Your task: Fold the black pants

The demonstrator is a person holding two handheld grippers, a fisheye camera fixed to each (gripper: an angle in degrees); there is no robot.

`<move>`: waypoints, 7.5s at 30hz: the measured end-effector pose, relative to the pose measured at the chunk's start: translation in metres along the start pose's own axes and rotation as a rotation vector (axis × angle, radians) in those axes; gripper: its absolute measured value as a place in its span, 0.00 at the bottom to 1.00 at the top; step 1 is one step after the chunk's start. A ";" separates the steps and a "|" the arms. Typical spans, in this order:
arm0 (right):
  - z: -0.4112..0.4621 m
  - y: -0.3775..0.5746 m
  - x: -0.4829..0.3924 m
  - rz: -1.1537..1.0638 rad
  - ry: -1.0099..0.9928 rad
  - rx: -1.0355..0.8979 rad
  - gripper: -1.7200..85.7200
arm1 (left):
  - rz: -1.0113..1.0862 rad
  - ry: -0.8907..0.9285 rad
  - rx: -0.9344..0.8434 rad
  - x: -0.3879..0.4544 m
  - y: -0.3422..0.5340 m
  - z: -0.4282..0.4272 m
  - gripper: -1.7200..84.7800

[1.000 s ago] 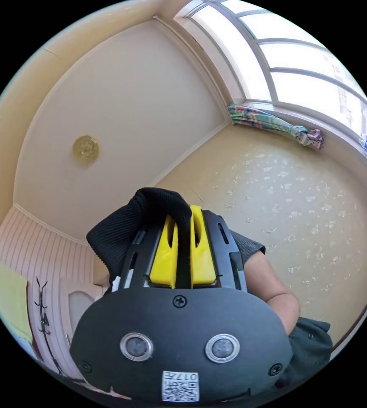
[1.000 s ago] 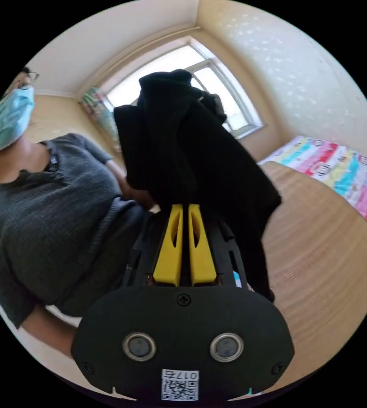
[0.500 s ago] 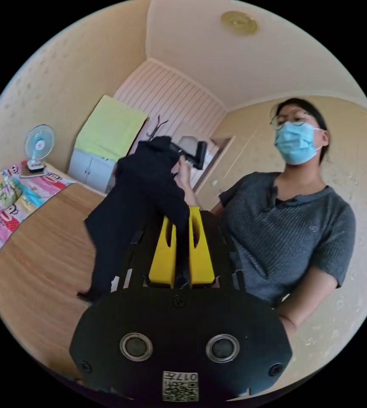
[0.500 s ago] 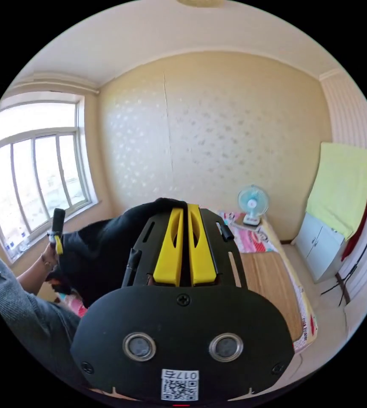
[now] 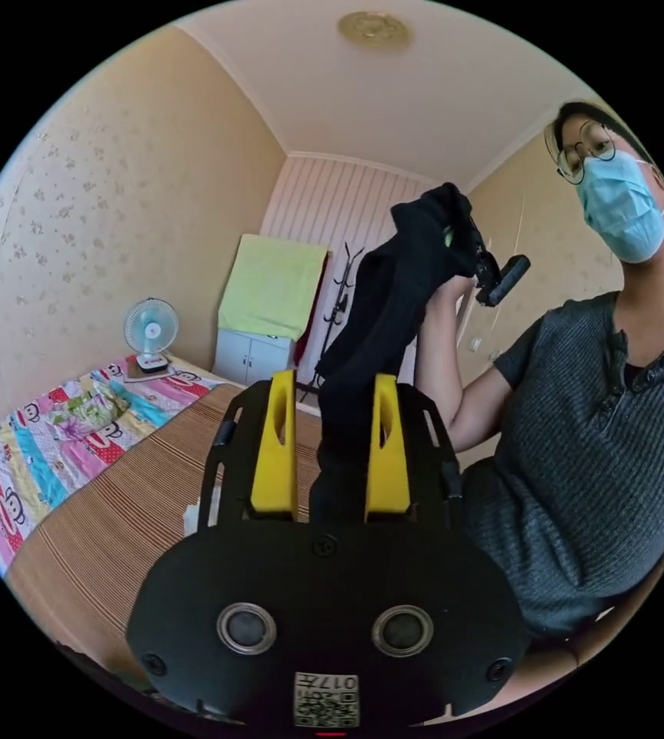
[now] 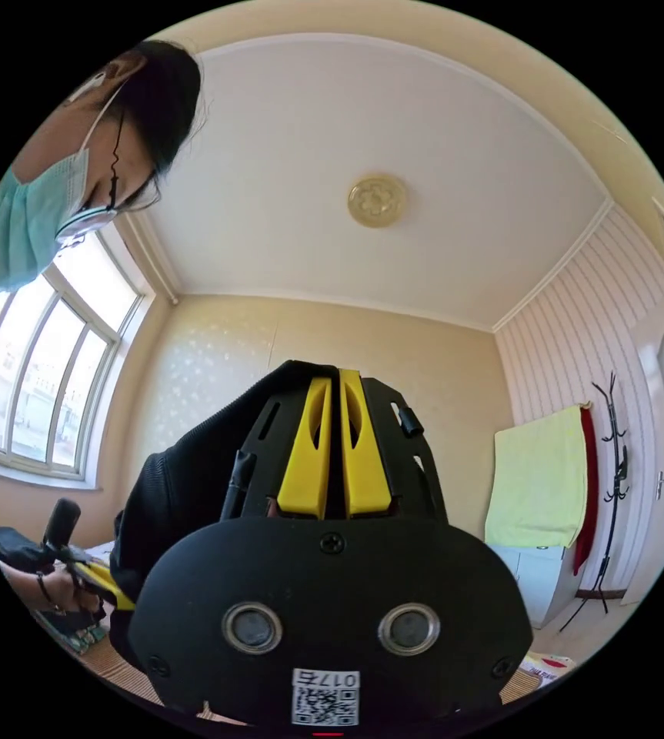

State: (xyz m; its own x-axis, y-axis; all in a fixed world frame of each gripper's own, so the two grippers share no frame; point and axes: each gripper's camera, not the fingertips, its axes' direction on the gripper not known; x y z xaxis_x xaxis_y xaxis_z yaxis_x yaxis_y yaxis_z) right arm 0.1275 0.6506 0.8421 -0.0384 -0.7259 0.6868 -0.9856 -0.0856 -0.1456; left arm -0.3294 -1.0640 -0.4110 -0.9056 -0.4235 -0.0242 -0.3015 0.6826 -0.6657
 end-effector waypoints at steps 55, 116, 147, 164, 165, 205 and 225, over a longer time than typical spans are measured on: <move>0.164 0.406 0.248 0.160 -0.068 -2.473 0.02 | -1.369 -0.166 -0.992 -0.473 0.222 -0.154 0.02; 0.094 -0.241 0.550 2.303 0.370 -0.788 0.03 | -1.120 0.097 -0.599 -0.465 0.051 -0.068 0.15; 0.339 -0.343 0.649 2.097 -0.347 -0.594 0.07 | -1.979 -0.215 0.217 -0.424 0.279 -0.242 0.12; 0.187 -0.257 0.610 2.216 0.324 -0.781 0.11 | -1.941 -0.213 -0.049 -0.456 0.276 -0.220 0.12; 0.188 -0.250 0.605 2.222 0.324 -0.777 0.11 | -1.947 -0.219 -0.060 -0.455 0.278 -0.220 0.12; 0.366 -0.080 0.235 0.963 -1.039 -1.781 0.10 | -1.860 -0.349 -0.381 -0.488 0.288 -0.259 0.15; 0.154 0.059 0.425 0.858 -0.488 -2.470 0.18 | -1.507 -0.094 -1.014 -0.549 0.369 -0.221 0.13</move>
State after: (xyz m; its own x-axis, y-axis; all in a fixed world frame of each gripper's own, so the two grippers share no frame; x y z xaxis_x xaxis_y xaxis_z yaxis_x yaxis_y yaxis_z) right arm 0.0785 0.2314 1.0156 -0.5714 -0.2502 0.7816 0.7150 0.3156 0.6238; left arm -0.0093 -0.4481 -0.4786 0.2893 -0.9564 0.0409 -0.8323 -0.2302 0.5043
